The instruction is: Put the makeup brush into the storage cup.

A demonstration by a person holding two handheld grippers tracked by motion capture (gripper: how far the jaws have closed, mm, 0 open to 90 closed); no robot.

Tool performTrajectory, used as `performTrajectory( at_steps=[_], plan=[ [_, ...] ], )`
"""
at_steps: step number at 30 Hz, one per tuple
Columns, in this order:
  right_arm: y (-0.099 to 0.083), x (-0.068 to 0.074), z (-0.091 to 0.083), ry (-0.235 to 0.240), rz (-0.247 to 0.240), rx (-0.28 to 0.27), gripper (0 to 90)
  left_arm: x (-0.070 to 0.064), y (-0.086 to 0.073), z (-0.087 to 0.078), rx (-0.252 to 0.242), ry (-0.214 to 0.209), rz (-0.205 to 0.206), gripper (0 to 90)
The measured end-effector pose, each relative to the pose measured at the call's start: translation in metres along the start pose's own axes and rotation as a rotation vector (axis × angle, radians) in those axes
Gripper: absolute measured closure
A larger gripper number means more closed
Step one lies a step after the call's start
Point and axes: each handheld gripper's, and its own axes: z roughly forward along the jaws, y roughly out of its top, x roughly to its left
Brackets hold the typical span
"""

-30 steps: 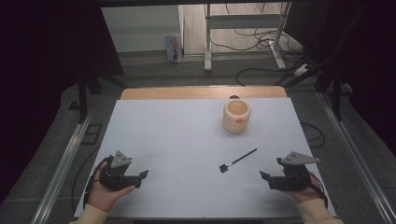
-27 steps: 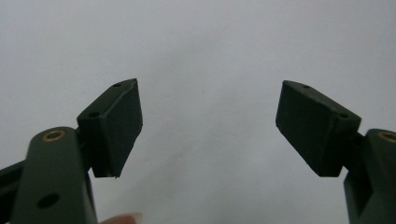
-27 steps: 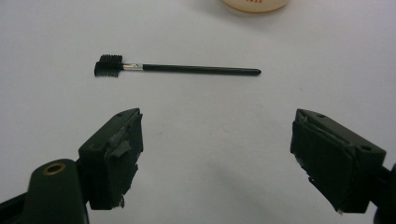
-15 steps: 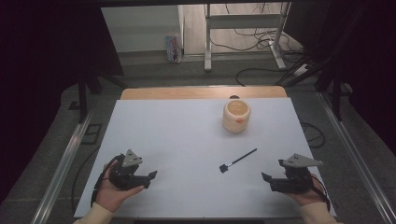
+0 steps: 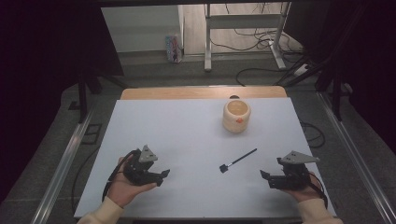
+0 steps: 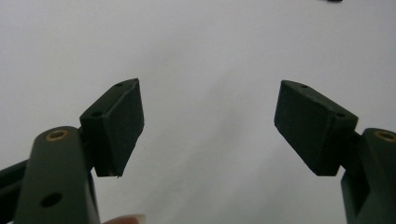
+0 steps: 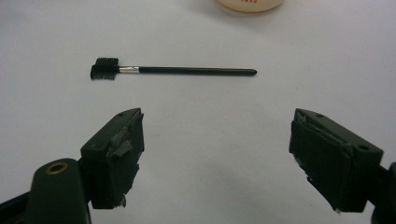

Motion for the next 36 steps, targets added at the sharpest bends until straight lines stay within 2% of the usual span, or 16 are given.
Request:
performTrajectory(
  at_steps=[7, 18, 24, 36],
  plan=[
    [-0.001, -0.001, 0.0, 0.01, -0.006, 0.0, 18.4, -0.003, 0.012, 0.005, -0.005, -0.022, -0.007, 24.8],
    [-0.001, 0.0, 0.002, 0.005, -0.014, 0.006, 18.5, -0.01, 0.037, 0.02, 0.004, -0.044, 0.035, 25.4],
    [-0.001, 0.0, 0.001, 0.003, -0.014, 0.005, 18.5, -0.014, 0.045, 0.028, 0.01, -0.058, 0.048, 25.4],
    [-0.001, -0.001, 0.002, 0.003, -0.016, 0.009, 18.5, -0.015, 0.055, 0.038, 0.014, -0.075, 0.04, 25.6]
  ],
)
